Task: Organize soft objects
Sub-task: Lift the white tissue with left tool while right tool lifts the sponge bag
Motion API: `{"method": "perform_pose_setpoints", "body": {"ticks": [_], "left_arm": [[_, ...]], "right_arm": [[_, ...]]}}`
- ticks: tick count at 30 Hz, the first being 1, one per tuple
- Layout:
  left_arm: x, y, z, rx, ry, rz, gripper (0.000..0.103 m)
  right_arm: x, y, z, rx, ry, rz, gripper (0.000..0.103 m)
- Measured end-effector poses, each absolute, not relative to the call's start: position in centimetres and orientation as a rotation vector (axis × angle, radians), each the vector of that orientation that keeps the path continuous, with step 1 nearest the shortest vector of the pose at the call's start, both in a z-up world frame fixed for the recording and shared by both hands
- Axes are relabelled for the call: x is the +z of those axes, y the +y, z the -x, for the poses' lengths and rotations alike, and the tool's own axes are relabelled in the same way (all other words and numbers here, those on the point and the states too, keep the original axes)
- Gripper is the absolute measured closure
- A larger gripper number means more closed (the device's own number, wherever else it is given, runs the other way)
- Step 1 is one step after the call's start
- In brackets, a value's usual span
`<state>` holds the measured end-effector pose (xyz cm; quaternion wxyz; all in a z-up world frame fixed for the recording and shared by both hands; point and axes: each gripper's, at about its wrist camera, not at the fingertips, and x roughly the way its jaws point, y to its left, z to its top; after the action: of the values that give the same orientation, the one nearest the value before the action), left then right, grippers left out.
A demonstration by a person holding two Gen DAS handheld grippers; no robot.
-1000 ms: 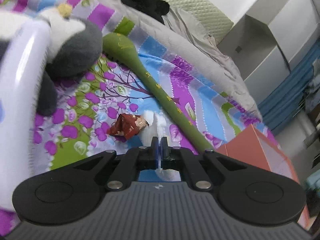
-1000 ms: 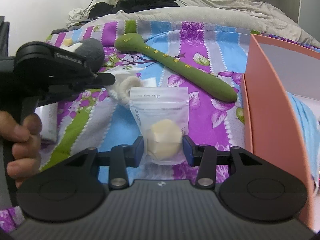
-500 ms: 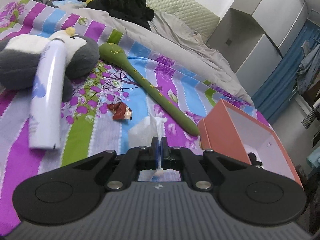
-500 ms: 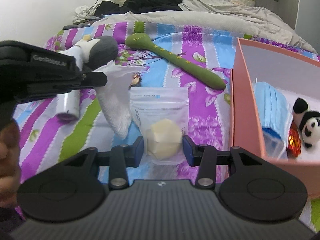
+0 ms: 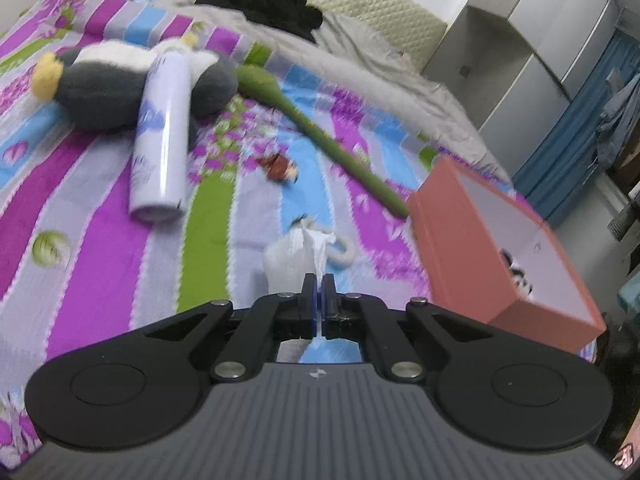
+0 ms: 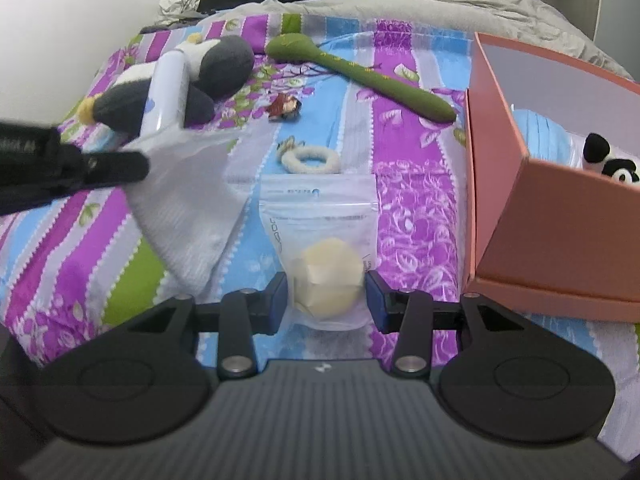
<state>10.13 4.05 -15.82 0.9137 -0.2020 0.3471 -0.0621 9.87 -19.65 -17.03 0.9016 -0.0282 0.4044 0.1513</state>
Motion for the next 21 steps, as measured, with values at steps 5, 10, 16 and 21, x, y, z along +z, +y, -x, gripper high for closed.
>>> {"method": "perform_pose_setpoints", "body": {"ticks": [5, 10, 16, 21], "left_arm": [[-18.3, 4.8, -9.6, -0.121, 0.768, 0.422, 0.1], [-20.5, 4.7, -10.3, -0.08, 0.803, 0.375, 0.1], [-21.9, 3.7, -10.9, -0.075, 0.832, 0.271, 0.061], [-22.8, 2.5, -11.0, -0.12, 0.866, 0.186, 0.051]], "right_arm": [[-18.0, -19.8, -9.2, 0.319, 0.854, 0.051, 0.058], [-18.5, -19.6, -9.3, 0.318, 0.86, 0.062, 0.057], [-19.0, -19.4, -9.6, 0.319, 0.872, 0.068, 0.057], [-19.2, -19.4, -9.6, 0.321, 0.875, 0.068, 0.057]]}}
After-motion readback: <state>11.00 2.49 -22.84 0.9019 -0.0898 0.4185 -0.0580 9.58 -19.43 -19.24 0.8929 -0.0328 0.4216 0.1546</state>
